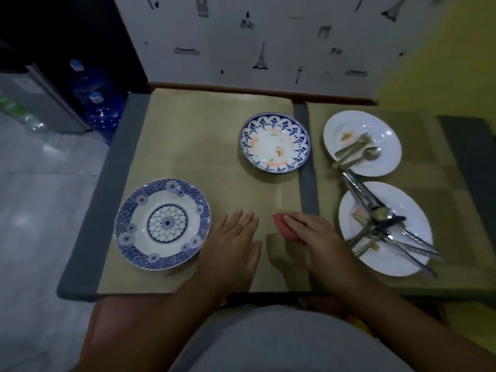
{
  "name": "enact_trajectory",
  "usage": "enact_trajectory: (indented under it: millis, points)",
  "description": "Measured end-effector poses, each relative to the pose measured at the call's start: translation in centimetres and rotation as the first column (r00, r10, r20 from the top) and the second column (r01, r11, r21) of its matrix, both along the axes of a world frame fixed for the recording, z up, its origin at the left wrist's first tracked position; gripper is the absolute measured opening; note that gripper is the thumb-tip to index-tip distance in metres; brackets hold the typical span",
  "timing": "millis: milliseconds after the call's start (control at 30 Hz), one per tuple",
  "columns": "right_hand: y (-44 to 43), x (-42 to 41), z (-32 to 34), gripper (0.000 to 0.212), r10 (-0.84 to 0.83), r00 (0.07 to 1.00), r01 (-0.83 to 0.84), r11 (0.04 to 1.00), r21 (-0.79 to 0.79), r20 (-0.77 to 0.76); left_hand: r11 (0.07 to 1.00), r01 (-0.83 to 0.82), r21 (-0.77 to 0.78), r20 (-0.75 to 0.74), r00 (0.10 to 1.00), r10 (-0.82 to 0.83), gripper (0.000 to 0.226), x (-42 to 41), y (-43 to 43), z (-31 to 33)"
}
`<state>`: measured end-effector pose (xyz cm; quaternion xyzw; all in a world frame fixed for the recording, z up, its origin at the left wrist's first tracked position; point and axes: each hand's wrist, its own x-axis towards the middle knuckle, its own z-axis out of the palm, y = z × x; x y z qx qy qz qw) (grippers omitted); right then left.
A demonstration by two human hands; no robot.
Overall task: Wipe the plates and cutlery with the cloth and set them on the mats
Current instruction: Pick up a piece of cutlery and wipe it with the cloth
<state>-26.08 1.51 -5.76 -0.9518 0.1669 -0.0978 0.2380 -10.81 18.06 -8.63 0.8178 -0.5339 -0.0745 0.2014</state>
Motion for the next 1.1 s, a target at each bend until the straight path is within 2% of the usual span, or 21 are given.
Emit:
enact_trajectory:
  millis: [167, 400, 467, 600, 800, 967, 1100]
  points:
    - [-3.4, -5.8, 1.9, 0.051, -0.163, 0.986, 0.162, 0.986, -0.028, -0.029, 0.997, 0.079, 0.003, -0.019, 0.997, -0.079, 0.05, -4.4, -5.8, 1.0]
    - [-7.9, -12.2, 3.6, 0.052, -0.349, 0.934, 0.346, 0.937, 0.056, 0.072, 0.994, 0.099, 0.046, -0.142, 0.986, -0.092, 0.032, -10.3, -13.7, 3.0]
    - [-8.9, -13.6, 4.1, 0.059, -0.396, 0.912, 0.391, 0.918, 0.065, 0.107, 0.991, 0.097, 0.091, -0.17, 0.982, -0.081, 0.028, -11.8, -15.8, 3.3]
    - [-11.3, -15.9, 3.9, 0.067, -0.448, 0.885, 0.439, 0.894, 0.091, 0.13, 0.976, 0.069, 0.205, -0.166, 0.986, -0.035, 0.028, -14.0, -19.5, 2.9]
    - [-13.6, -18.1, 1.9, 0.056, -0.436, 0.899, 0.432, 0.897, 0.09, 0.041, 0.935, -0.021, 0.355, -0.159, 0.984, 0.082, 0.026, -15.0, -22.8, 1.5]
    - [-14.9, -18.7, 1.5, 0.054, -0.466, 0.885, 0.457, 0.869, 0.19, -0.002, 0.921, -0.082, 0.38, -0.301, 0.931, 0.207, 0.02, -15.0, -23.0, 1.5]
    - [-15.9, -18.6, 2.0, 0.054, -0.569, 0.821, 0.556, 0.78, 0.287, -0.043, 0.924, -0.129, 0.36, -0.438, 0.851, 0.29, 0.017, -14.6, -22.7, 2.6]
